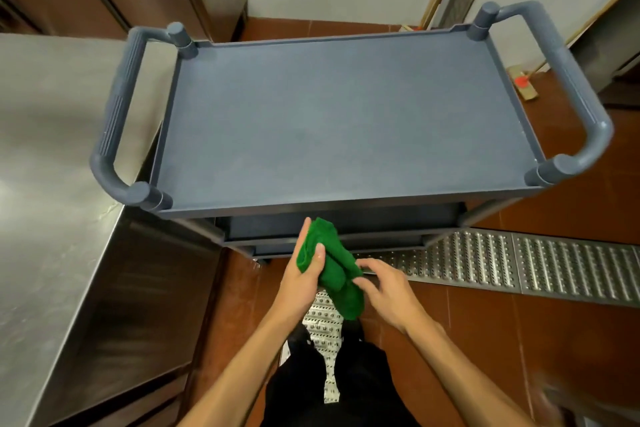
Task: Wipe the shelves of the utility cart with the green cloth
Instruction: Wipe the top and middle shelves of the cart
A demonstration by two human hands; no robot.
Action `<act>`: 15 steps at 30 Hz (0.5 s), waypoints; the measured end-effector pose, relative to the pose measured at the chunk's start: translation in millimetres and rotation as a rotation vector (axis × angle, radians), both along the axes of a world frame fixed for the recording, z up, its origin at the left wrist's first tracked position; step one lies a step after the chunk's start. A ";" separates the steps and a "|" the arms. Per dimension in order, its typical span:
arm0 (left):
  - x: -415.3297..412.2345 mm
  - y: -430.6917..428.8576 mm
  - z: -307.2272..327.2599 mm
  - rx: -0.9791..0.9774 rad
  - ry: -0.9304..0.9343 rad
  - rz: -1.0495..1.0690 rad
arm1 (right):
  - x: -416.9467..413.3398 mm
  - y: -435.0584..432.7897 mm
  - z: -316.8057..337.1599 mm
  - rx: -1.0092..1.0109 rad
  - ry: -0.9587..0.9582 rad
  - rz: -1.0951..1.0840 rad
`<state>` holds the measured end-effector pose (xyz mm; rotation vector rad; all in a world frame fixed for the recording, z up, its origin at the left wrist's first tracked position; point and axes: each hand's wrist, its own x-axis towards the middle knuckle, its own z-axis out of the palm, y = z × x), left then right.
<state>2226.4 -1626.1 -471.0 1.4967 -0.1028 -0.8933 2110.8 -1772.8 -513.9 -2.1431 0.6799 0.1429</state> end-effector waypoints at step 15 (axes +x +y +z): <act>70.3 87.4 -87.1 0.343 -0.364 -0.233 | 51.4 5.2 -18.7 -0.208 -0.095 0.280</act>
